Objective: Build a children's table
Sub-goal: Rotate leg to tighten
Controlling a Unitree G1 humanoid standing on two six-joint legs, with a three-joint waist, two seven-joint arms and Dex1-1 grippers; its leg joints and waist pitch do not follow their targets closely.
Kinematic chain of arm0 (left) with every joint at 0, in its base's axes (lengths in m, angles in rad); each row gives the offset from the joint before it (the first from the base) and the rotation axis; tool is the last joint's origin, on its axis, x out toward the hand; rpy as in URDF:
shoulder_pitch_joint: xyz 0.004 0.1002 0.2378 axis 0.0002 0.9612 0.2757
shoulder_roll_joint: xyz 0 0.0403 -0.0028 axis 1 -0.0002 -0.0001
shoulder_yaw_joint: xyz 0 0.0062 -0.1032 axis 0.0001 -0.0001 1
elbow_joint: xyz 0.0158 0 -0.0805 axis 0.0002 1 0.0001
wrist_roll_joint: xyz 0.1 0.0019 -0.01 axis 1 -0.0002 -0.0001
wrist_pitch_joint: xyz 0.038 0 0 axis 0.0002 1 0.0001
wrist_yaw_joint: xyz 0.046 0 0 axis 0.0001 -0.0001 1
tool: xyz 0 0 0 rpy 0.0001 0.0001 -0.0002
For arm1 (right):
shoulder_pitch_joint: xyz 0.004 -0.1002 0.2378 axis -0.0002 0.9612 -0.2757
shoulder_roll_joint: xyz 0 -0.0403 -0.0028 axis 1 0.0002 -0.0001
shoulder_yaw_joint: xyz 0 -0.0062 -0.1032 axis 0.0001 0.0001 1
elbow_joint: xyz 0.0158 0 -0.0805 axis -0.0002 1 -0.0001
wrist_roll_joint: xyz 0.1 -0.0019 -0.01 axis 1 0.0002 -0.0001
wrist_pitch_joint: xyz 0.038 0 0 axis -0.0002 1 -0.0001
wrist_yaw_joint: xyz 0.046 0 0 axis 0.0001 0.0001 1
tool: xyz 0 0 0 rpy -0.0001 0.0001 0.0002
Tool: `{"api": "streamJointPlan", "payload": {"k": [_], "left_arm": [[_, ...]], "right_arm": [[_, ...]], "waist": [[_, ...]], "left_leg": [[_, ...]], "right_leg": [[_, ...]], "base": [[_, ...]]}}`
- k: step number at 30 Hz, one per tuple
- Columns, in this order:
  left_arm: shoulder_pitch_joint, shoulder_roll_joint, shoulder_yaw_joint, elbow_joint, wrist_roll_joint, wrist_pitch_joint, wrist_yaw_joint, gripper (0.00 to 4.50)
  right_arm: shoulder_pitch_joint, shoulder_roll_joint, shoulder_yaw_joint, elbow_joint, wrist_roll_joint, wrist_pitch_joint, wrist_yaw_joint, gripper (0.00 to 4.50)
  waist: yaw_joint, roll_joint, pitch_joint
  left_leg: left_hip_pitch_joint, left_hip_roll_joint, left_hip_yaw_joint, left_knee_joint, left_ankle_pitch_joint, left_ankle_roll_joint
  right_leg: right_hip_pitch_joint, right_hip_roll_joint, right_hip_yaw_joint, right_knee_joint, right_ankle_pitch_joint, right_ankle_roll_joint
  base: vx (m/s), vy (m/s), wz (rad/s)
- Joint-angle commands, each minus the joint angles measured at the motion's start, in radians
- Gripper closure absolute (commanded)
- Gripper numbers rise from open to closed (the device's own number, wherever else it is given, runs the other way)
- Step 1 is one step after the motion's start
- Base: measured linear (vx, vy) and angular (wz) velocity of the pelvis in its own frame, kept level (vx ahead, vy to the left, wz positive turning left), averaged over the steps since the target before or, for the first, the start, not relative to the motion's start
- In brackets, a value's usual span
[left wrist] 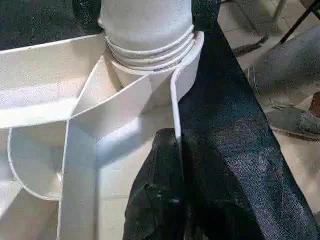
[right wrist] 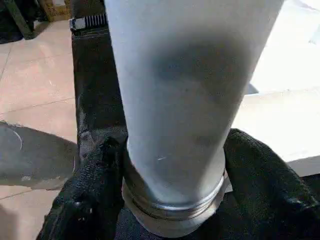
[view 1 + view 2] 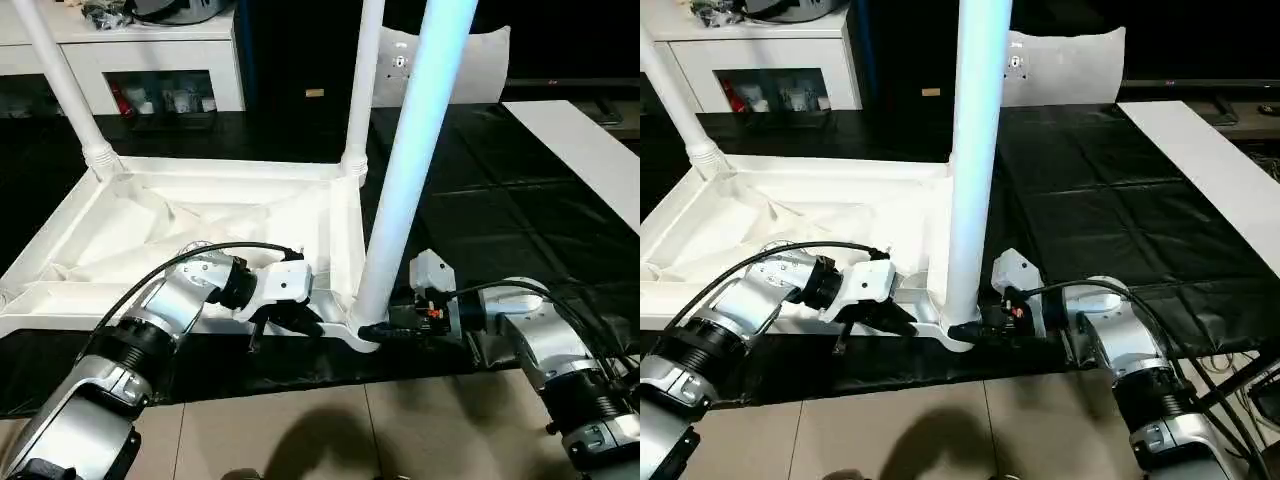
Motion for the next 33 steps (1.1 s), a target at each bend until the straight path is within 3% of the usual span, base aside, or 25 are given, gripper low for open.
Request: {"api": "streamJointPlan", "payload": {"k": [1,4,5,6,7,11,14,16,17,19,22,24,25,29,33], "left_arm": [[-0.003,-0.005,-0.01,-0.014,0.01,0.007,-0.008,4.5],[0.016,-0.013,0.01,-0.048,-0.012,0.058,0.015,4.5],[0.037,-0.036,0.038,-0.09,-0.033,0.123,0.068,4.5],[0.04,-0.04,0.041,-0.095,-0.035,0.131,0.076,4.5],[0.057,-0.061,0.055,-0.131,-0.04,0.18,0.124,4.5],[0.082,-0.108,0.073,-0.189,-0.032,0.272,0.227,4.5],[0.09,-0.212,0.118,-0.228,-0.01,0.412,0.422,4.5],[0.087,-0.247,0.136,-0.229,-0.001,0.445,0.493,4.5],[0.076,-0.299,0.161,-0.211,0.012,0.46,0.595,4.5],[0.064,-0.337,0.172,-0.19,0.024,0.459,0.672,4.5],[0.065,-0.36,0.175,-0.203,0.042,0.482,0.712,4.5],[0.068,-0.369,0.174,-0.216,0.049,0.495,0.72,4.5],[0.073,-0.37,0.17,-0.229,0.054,0.503,0.72,4.5],[0.081,-0.346,0.158,-0.235,0.059,0.493,0.704,4.5],[0.089,-0.307,0.138,-0.234,0.056,0.47,0.657,4.5]], "right_arm": [[0.004,0.015,0.004,-0.024,0.027,0.045,0.013,1.8],[0.019,0.029,-0.006,-0.054,0.058,0.093,0.002,1.82],[0.029,0.055,-0.017,-0.08,0.074,0.134,-0.04,1.83],[0.03,0.059,-0.018,-0.083,0.075,0.139,-0.046,1.83],[0.031,0.086,-0.02,-0.084,0.059,0.155,-0.108,1.83],[0.02,0.148,-0.028,-0.067,0.024,0.179,-0.236,1.9],[-0.026,0.268,-0.065,-0.007,0.0,0.228,-0.443,1.91],[-0.042,0.297,-0.069,0.017,-0.022,0.228,-0.51,1.91],[-0.064,0.334,-0.075,0.061,-0.05,0.217,-0.604,1.91],[-0.091,0.369,-0.092,0.113,-0.068,0.218,-0.707,1.91],[-0.108,0.396,-0.112,0.138,-0.079,0.215,-0.763,1.91],[-0.114,0.408,-0.121,0.143,-0.078,0.21,-0.767,1.35],[-0.116,0.416,-0.128,0.141,-0.079,0.19,-0.767,1.21],[-0.096,0.398,-0.134,0.118,-0.072,0.176,-0.744,0.83],[-0.057,0.337,-0.119,0.08,-0.073,0.115,-0.679,0.47]], "waist": [[-0.003,-0.003,-0.072],[-0.001,-0.002,-0.072],[-0.005,-0.004,-0.072],[-0.001,-0.002,-0.072],[-0.008,-0.004,-0.072],[-0.021,-0.007,-0.064],[-0.05,-0.009,-0.063],[-0.057,-0.009,-0.065],[-0.067,-0.013,-0.066],[-0.072,-0.011,-0.069],[-0.072,-0.011,-0.072],[-0.07,-0.012,-0.072],[-0.067,-0.006,-0.074],[-0.061,-0.005,-0.078],[-0.055,-0.004,-0.077]], "left_leg": [[-0.003,0.015,0.014,-0.072,-0.238,0.056],[-0.004,0.015,0.014,-0.071,-0.233,0.054],[-0.004,0.019,0.015,-0.073,-0.229,0.05],[-0.005,0.018,0.012,-0.073,-0.227,0.049],[-0.004,0.02,0.012,-0.075,-0.235,0.044],[-0.003,0.01,0.01,-0.074,-0.274,0.027],[-0.006,0.006,0.007,-0.073,-0.283,0.013],[-0.005,0.004,0.006,-0.071,-0.284,0.017],[-0.012,0.002,0.007,-0.07,-0.272,0.03],[-0.01,0.001,0.008,-0.067,-0.253,0.037],[-0.009,0.001,0.012,-0.066,-0.239,0.058],[-0.009,0.003,0.014,-0.067,-0.224,0.066],[-0.012,0.004,0.013,-0.067,-0.209,0.068],[-0.016,0.007,0.014,-0.067,-0.161,0.077],[-0.013,0.009,0.015,-0.067,-0.164,0.084]], "right_leg": [[0.059,-0.048,0.045,-0.076,-0.401,-0.152],[0.06,-0.049,0.045,-0.074,-0.394,-0.155],[0.062,-0.049,0.047,-0.072,-0.377,-0.164],[0.061,-0.05,0.045,-0.072,-0.378,-0.163],[0.06,-0.05,0.046,-0.07,-0.382,-0.164],[0.055,-0.049,0.038,-0.088,-0.51,-0.112],[0.053,-0.048,0.032,-0.094,-0.547,-0.09],[0.054,-0.048,0.03,-0.099,-0.552,-0.081],[0.056,-0.047,0.029,-0.099,-0.529,-0.083],[0.052,-0.047,0.03,-0.099,-0.504,-0.096],[0.052,-0.046,0.033,-0.097,-0.47,-0.104],[0.052,-0.045,0.035,-0.094,-0.436,-0.117],[0.055,-0.046,0.037,-0.09,-0.407,-0.124],[0.061,-0.045,0.041,-0.074,-0.294,-0.164],[0.061,-0.045,0.042,-0.072,-0.271,-0.181]], "base": [[0.0,0.0,0.0],[0.0,0.0,0.0],[0.0,0.0,0.0],[0.0,0.0,0.0],[0.0,0.0,0.0],[0.0,0.0,0.0],[0.0,0.0,0.0],[0.0,0.0,0.0],[0.0,0.0,0.0],[0.0,0.0,0.0],[0.0,0.0,0.0],[0.0,0.0,0.0],[0.0,0.0,0.0],[0.0,0.0,0.0],[0.0,0.0,0.0]]}}
